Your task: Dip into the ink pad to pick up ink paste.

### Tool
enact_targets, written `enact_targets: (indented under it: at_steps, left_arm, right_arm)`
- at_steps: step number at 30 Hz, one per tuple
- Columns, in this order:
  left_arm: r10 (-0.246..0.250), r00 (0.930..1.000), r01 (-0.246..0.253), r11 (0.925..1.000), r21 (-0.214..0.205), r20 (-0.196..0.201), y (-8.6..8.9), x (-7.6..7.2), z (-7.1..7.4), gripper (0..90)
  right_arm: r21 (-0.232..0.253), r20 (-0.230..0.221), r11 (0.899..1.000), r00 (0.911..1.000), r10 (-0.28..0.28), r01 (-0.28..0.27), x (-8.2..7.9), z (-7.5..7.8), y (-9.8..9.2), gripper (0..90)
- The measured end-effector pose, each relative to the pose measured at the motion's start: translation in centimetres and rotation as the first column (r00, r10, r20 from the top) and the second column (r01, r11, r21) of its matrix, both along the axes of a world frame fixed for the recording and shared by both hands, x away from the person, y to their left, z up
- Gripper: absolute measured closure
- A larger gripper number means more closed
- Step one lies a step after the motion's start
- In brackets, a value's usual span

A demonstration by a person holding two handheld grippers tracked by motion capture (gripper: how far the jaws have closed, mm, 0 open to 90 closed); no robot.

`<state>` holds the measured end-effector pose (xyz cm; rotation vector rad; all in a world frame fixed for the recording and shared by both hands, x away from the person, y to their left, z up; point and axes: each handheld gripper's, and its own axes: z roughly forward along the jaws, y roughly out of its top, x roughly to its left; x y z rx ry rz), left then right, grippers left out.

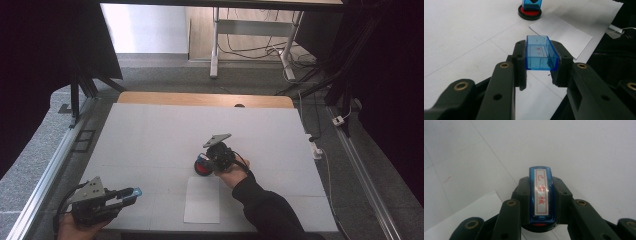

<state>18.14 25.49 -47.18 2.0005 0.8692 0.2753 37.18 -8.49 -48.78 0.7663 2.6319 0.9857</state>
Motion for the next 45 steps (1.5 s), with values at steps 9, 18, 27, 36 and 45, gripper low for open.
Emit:
enact_targets:
  at_steps: [9, 18, 27, 36, 45]
  left_arm:
    - [-0.004, 1.0000, 0.004, 1.0000, 0.003, 0.002, -0.1, 0.0, 0.0, 68.0]
    - [0.004, 1.0000, -0.004, 1.0000, 0.000, 0.002, 0.0, 0.0, 0.1, 68.0]
    - [0.005, 1.0000, -0.005, 1.0000, -0.001, 0.003, 0.1, -0.1, 0.1, 67.9]
    - [0.010, 0.9999, -0.010, 0.9999, -0.009, -0.003, 0.2, -0.1, 0.1, 67.8]
    - [0.014, 0.9999, -0.014, 0.9998, -0.017, -0.009, 0.2, -0.1, 0.1, 67.8]
  right_arm:
    - [-0.021, 0.020, 1.000, 0.9998, 0.006, -0.005, -0.3, -0.1, 0.2, 71.9]
    - [-0.020, 0.029, 1.000, 0.9996, -0.003, 0.003, -0.5, 0.0, 0.3, 71.1]
    - [0.027, 0.019, 0.999, 0.9995, -0.025, 0.024, -0.3, 0.4, -0.2, 71.0]
    - [0.055, 0.014, 0.998, 0.9999, -0.006, 0.005, -0.6, 1.0, -0.6, 70.9]
    - [0.081, 0.022, 0.996, 0.9995, 0.023, -0.025, -1.2, 1.8, -1.0, 70.9]
